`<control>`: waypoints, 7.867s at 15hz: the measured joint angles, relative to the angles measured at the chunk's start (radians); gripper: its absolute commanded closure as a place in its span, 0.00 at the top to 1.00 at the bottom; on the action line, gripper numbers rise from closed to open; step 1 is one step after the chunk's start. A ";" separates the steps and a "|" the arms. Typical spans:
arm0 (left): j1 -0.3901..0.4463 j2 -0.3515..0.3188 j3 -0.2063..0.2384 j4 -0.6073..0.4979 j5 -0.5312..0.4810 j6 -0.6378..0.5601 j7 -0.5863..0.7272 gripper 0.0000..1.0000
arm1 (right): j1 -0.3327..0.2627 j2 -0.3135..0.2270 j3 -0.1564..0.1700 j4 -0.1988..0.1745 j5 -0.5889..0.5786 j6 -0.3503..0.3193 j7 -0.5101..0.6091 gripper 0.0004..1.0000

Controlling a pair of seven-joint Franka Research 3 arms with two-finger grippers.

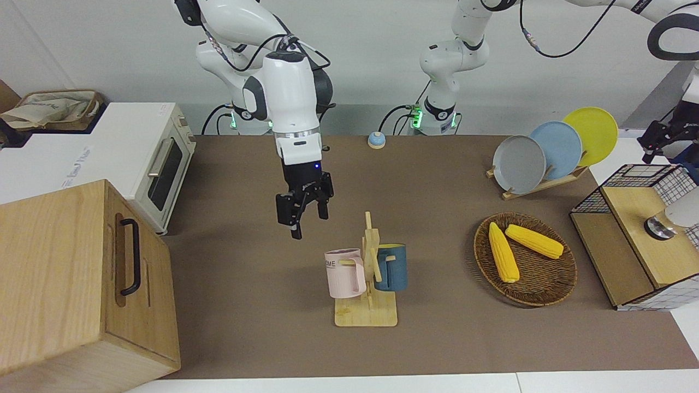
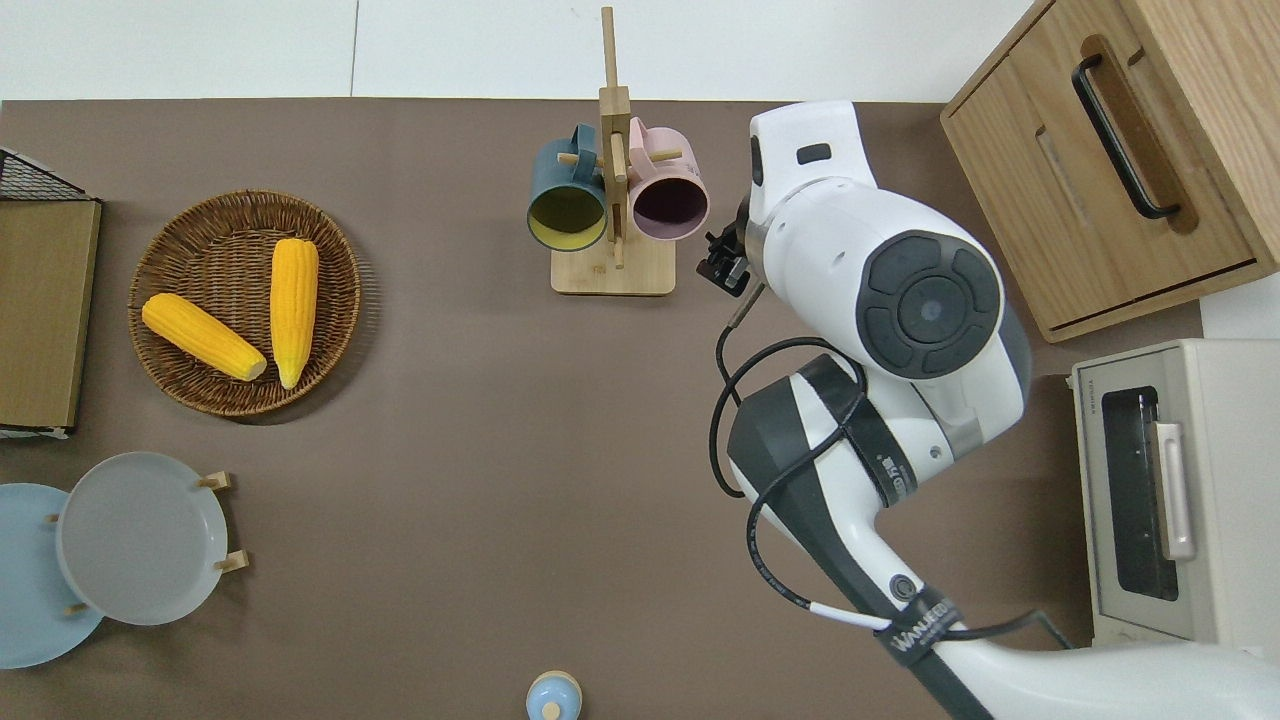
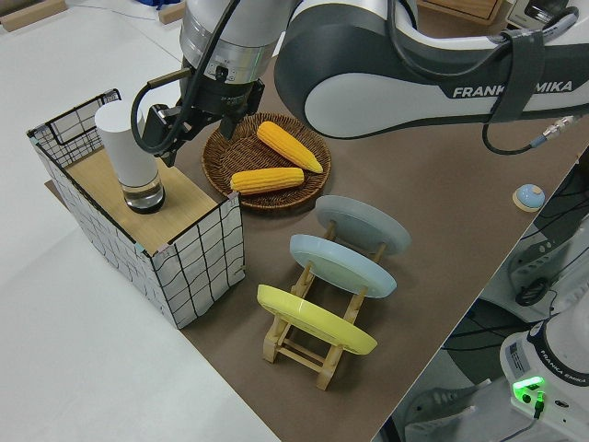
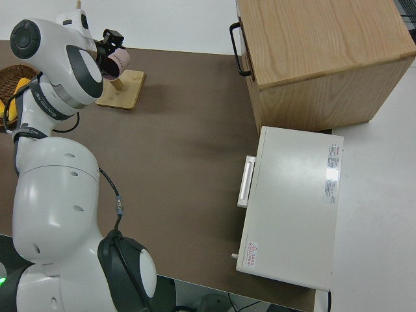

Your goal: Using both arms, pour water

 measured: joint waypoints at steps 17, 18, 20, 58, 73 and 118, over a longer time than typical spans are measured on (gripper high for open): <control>0.045 0.130 0.001 -0.092 -0.489 0.368 0.267 1.00 | 0.020 0.190 0.018 0.167 0.000 0.024 0.002 0.93; 0.045 0.140 0.001 -0.092 -0.514 0.382 0.281 1.00 | 0.023 0.197 0.018 0.177 -0.001 0.024 0.002 0.92; 0.045 0.156 0.000 -0.092 -0.543 0.404 0.295 1.00 | 0.032 0.209 0.017 0.192 -0.011 0.024 0.009 0.89; 0.044 0.190 -0.007 -0.075 -0.593 0.441 0.292 0.00 | 0.043 0.252 0.002 0.224 -0.114 0.024 0.047 0.04; 0.044 0.187 0.001 0.017 -0.501 0.346 0.159 0.00 | 0.040 0.249 0.002 0.234 -0.114 -0.011 0.108 0.01; -0.087 -0.150 -0.020 -0.079 -0.066 0.043 -0.273 0.00 | -0.143 0.075 -0.140 0.199 0.223 -0.461 0.062 0.01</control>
